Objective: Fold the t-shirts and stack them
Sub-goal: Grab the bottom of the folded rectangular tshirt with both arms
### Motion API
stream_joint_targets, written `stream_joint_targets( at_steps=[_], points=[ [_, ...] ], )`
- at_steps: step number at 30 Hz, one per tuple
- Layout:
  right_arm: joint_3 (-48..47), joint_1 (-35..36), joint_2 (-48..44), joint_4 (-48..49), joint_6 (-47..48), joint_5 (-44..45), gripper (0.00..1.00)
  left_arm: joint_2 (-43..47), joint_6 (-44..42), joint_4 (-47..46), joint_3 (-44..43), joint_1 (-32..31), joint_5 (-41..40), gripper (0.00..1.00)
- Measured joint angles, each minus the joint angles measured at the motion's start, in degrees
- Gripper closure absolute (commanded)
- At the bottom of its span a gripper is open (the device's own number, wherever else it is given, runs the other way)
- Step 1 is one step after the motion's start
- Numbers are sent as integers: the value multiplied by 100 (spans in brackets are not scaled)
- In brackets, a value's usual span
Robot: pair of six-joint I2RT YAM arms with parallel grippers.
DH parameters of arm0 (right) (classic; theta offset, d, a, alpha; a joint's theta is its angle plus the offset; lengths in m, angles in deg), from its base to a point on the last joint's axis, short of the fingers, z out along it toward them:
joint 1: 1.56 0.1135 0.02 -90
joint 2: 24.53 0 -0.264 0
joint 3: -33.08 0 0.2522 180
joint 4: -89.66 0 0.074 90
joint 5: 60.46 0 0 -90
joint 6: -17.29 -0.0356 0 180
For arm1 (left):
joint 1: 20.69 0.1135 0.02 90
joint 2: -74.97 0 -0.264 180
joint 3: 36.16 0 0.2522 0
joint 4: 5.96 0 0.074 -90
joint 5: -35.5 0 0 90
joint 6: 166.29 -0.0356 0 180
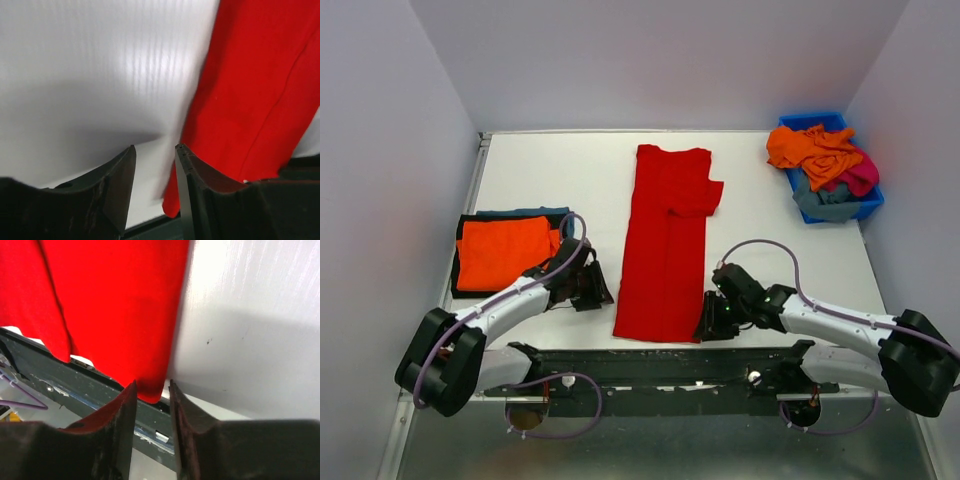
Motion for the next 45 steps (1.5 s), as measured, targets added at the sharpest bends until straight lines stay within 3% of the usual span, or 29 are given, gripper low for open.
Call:
stream_joint_targets(
  at_steps=[6, 13, 18, 23, 27, 31, 36, 40, 45],
  points=[
    [4, 48, 184, 85, -173, -11, 99, 70, 289, -107, 260, -435, 420, 52],
    [0, 57, 96, 61, -229, -9, 99, 289, 426, 22, 426, -636, 601, 54],
    [0, 57, 68, 20, -229, -7, 99, 542, 592, 363, 472, -804, 586, 46],
    [0, 57, 68, 20, -229, -4, 99, 1401, 796, 863, 472, -817, 258, 31],
    [0, 59, 68, 20, -229, -7, 99, 1963, 901, 929, 470, -815, 129, 37],
    [0, 59, 68, 20, -227, -4, 99, 1620, 903, 782, 470, -815, 160, 45],
    [0, 66, 68, 20, -227, -4, 99, 922, 918, 444, 581, -848, 380, 45],
    [0, 66, 68, 17, -227, -4, 99, 811, 918, 262, 601, -911, 490, 36],
    [0, 66, 68, 15, -227, -4, 99, 1222, 977, 278, 614, -916, 457, 33]
  ],
)
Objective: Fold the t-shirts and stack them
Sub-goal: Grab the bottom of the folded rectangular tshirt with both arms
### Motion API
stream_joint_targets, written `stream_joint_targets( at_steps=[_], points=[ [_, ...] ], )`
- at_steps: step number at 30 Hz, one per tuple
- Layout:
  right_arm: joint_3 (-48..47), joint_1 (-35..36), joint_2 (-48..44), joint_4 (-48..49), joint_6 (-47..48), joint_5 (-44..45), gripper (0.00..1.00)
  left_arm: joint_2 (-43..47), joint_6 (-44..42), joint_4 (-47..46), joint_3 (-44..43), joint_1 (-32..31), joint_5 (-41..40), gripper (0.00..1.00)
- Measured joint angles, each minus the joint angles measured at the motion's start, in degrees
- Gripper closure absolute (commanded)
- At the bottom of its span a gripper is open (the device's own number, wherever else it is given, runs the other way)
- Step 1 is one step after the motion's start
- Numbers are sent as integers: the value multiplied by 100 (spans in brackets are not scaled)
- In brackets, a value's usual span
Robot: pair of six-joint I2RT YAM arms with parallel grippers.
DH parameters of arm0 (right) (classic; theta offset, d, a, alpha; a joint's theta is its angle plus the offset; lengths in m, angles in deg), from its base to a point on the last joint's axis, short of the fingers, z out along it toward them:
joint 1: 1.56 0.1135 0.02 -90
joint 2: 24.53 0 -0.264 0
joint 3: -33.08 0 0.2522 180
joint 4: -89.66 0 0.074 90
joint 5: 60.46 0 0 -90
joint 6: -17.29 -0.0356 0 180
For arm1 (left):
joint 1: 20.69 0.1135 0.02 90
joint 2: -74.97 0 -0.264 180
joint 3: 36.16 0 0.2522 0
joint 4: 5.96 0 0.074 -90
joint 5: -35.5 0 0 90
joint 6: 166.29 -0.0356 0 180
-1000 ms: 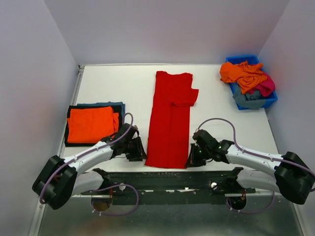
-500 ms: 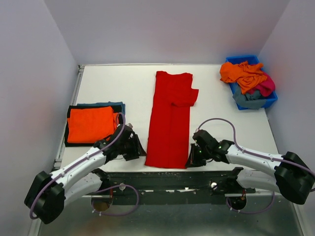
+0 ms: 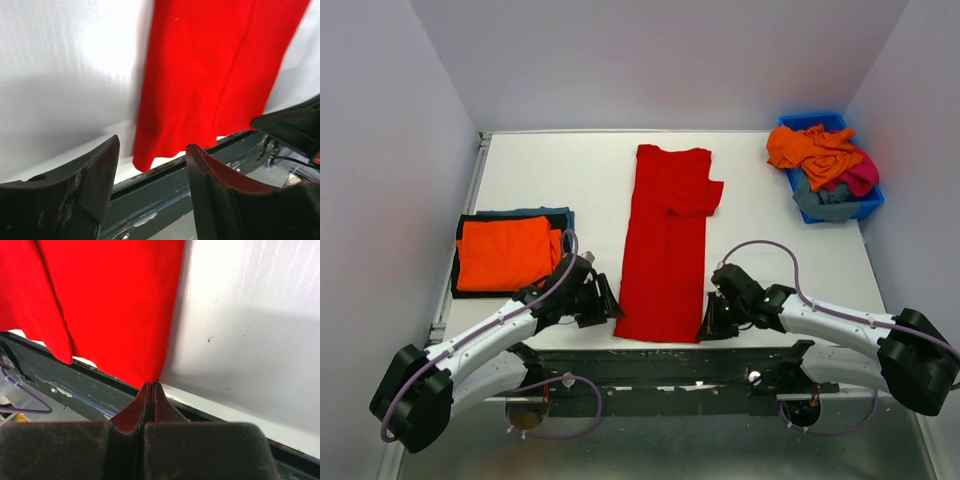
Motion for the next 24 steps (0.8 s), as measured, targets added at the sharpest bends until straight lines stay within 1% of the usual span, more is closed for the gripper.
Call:
stream_joint_targets(
  at_steps=[1, 3, 5, 8, 12, 13, 15, 17, 18, 19, 24],
  points=[
    [0, 0, 0, -2, 0, 0, 99, 153, 11, -2, 0, 0, -9, 33],
    [0, 0, -2, 0, 0, 2, 99, 330, 31, -20, 0, 0, -9, 38],
    [0, 0, 0, 0, 0, 2, 99, 330, 28, -87, 0, 0, -7, 45],
    [-2, 0, 0, 0, 0, 0, 99, 33, 22, -133, 2, -9, 4, 54],
    [-2, 0, -2, -2, 0, 0, 99, -378, 11, -236, 81, -57, 72, 59],
    [-2, 0, -2, -2, 0, 2, 99, -426, 11, -258, 103, -76, 87, 63],
    [-2, 0, -20, -15, 0, 2, 99, -522, 31, -356, 133, -144, 168, 75],
    [-2, 0, -42, -37, 0, 2, 99, -601, 46, -422, 136, -199, 225, 88],
    [-2, 0, -59, -55, 0, 2, 99, -658, 50, -468, 136, -229, 260, 97],
    [-2, 0, -81, -74, 0, 4, 99, -719, 59, -511, 136, -264, 297, 100],
    [-13, 0, -269, -227, 2, 4, 99, -763, 74, -564, 133, -356, 409, 100]
  ],
)
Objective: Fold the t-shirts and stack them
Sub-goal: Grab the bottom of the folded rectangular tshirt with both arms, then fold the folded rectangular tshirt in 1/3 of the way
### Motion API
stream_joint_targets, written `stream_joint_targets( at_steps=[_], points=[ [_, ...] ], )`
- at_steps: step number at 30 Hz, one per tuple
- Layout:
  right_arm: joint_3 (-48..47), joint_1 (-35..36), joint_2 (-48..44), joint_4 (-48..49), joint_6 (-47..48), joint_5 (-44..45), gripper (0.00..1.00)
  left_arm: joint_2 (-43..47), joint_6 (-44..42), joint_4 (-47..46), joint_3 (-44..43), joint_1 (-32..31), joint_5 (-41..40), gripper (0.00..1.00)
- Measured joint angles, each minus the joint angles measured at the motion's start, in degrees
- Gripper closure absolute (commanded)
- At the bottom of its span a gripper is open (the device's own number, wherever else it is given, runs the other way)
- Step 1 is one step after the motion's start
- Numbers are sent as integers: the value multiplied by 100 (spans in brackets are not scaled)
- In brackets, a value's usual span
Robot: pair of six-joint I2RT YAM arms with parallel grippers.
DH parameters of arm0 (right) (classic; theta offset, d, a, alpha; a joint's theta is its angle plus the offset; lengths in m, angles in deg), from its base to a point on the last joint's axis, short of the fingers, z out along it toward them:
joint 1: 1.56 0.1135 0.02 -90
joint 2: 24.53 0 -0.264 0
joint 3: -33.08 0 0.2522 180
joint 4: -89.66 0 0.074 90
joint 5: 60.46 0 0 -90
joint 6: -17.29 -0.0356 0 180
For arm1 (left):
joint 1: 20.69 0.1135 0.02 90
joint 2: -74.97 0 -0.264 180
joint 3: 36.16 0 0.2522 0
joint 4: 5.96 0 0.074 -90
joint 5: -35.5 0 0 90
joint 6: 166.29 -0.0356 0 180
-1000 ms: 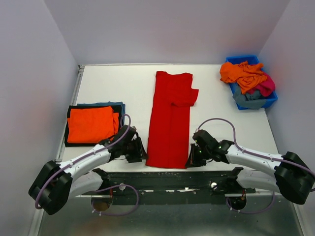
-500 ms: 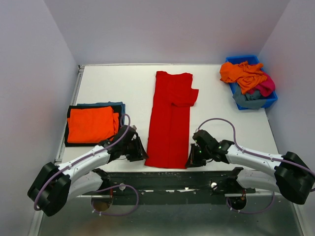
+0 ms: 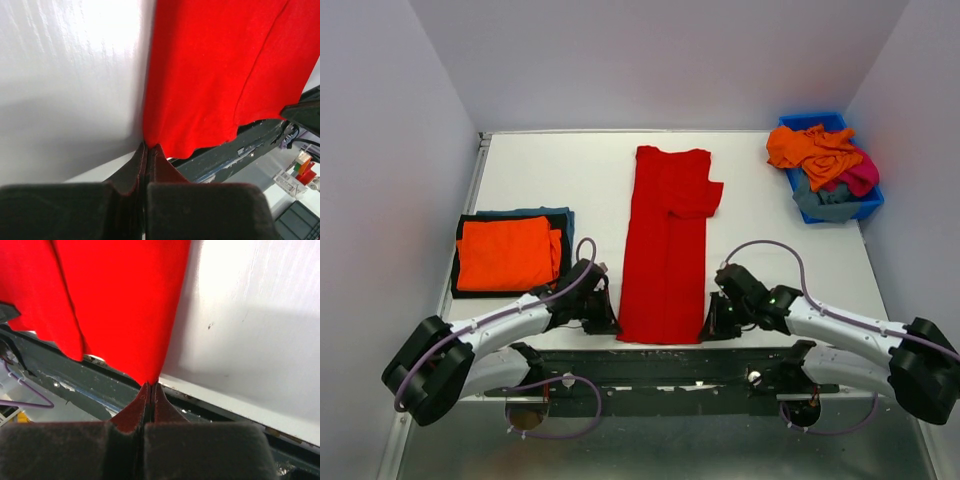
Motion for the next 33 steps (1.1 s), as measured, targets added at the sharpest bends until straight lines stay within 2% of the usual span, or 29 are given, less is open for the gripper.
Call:
stream_joint_targets(
  at_steps=[7, 12, 15, 18, 22, 27, 33],
  points=[
    [-385, 0, -678, -531, 52, 221, 99, 245, -11, 374, -426, -81, 162, 100],
    [-1215, -227, -525, -879, 356, 542, 99, -50, -155, 269, -1165, 498, 562, 100],
    [-1622, -796, -282, -835, 656, 584, 99, -452, -188, -9, -1556, 979, 721, 100],
    [-1967, -1530, 208, -680, 986, 520, 99, -1001, -201, -295, -1993, 1379, 730, 100],
    [-2802, -2181, 1410, -544, 1401, 428, 99, -2033, -188, -758, -2822, 1722, 643, 100],
    [-3866, -2546, 2778, -365, 1714, 247, 99, -3112, -76, -1246, -3692, 1941, 514, 100],
    [-4671, -2833, 3746, -304, 1856, 105, 99, -4052, -4, -1384, -4452, 2052, 404, 100]
  ],
)
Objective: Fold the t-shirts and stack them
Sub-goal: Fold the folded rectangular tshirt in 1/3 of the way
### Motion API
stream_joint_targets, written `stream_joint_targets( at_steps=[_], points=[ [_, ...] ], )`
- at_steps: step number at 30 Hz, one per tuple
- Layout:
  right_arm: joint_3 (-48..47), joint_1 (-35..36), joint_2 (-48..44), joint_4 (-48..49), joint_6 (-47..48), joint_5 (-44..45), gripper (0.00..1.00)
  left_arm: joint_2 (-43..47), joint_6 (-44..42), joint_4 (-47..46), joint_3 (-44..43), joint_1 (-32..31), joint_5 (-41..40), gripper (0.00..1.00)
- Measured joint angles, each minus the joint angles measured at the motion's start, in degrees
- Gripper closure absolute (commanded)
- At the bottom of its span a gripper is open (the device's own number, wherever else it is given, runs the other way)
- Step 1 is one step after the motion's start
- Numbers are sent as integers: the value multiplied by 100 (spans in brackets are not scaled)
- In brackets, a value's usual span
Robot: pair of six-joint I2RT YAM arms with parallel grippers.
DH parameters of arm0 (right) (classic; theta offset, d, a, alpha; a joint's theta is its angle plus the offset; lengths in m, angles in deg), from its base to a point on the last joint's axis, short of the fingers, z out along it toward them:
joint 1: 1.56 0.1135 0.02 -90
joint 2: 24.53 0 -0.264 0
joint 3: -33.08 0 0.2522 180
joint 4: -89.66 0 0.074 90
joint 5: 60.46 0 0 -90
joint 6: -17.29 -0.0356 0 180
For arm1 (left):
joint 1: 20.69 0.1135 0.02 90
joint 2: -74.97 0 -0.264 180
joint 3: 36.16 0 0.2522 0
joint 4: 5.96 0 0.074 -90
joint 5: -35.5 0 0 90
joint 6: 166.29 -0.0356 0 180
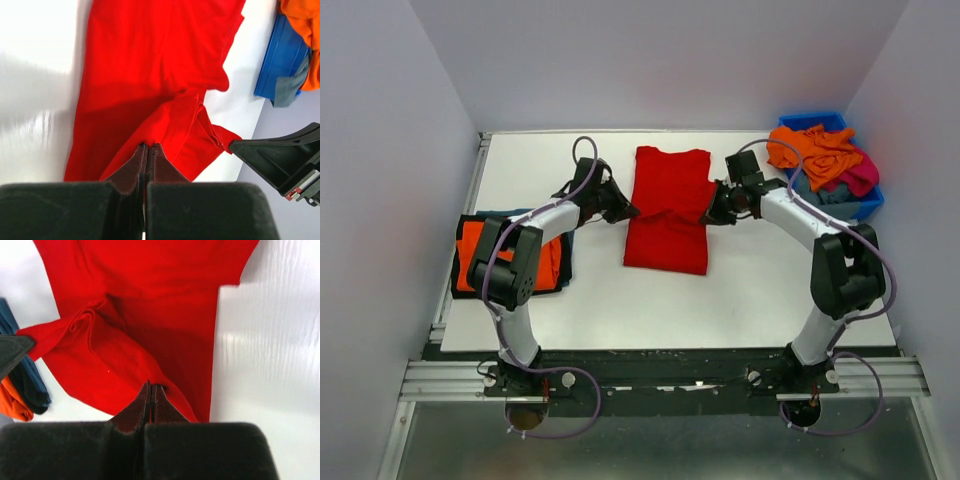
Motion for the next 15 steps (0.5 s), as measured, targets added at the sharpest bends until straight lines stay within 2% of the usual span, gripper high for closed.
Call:
stream_joint_targets(
  at_steps=[9, 10, 11, 12, 13, 14, 15],
  points=[
    [-616, -304, 715, -13, 125, -105, 99, -610, -2, 37, -728, 44, -109, 100],
    [-678, -332, 791, -11, 138, -127, 98, -675, -2, 37, -813, 52, -125, 97],
    [-758, -358, 883, -17, 144, -149, 86, -737, -2, 39, -890, 61, -133, 77],
    [-861, -385, 988, -17, 149, -166, 52, -796, 0, 33, -946, 70, -144, 54],
    [-975, -409, 1104, -15, 157, -188, 28, -861, 0, 35, -1012, 81, -149, 44],
    [-1093, -433, 1220, -24, 142, -195, 17, -931, 11, 33, -1078, 94, -151, 35],
    [-1209, -450, 1333, -35, 160, -186, 16, -1029, -9, 31, -1165, 109, -157, 29]
  ],
)
